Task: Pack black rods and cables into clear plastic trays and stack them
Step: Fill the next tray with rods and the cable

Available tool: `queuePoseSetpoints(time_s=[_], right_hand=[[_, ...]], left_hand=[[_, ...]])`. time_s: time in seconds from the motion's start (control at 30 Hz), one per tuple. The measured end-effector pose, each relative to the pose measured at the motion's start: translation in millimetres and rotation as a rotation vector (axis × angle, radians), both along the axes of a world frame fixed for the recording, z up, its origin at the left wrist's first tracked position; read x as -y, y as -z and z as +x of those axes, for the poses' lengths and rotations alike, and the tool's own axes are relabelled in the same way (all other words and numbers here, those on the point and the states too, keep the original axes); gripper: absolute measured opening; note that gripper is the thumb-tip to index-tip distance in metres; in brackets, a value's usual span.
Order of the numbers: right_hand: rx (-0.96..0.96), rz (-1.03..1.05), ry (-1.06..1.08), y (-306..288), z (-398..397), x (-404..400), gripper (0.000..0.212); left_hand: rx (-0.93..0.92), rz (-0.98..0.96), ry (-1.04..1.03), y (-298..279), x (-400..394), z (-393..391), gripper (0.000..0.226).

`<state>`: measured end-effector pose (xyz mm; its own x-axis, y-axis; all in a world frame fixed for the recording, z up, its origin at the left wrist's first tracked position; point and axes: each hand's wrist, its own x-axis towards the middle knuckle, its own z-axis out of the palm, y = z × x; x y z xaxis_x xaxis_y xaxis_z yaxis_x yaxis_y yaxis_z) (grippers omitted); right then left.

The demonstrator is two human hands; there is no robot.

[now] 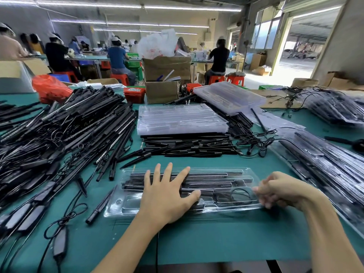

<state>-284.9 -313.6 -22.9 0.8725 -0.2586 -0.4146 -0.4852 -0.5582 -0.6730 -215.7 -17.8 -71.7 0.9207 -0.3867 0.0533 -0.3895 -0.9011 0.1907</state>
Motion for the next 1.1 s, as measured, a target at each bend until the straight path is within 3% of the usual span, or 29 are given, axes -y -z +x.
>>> queuePoseSetpoints(time_s=[0.27,0.47,0.83,1.1], right_hand=[[0.026,0.109,-0.028,-1.6,-10.6,-1.4,0.019],[0.016,-0.018,-0.061,4.6,-7.8,-5.0,0.032],[0.093,-0.098,-0.010,6.0,-8.3,-12.1,0.035],[0.045,0.091,-0.022,-5.0,-15.9,-6.0,0.024]], left_hand=[[0.024,-0.013,0.006,1.2,-0.6,-0.4,0.084],[0.013,-0.006,0.011,1.8,-0.7,0.4,0.085],[-0.007,-0.008,0.005,-0.3,1.3,3.2,0.087],[-0.003,-0.016,0.013,-1.6,1.6,3.3,0.088]])
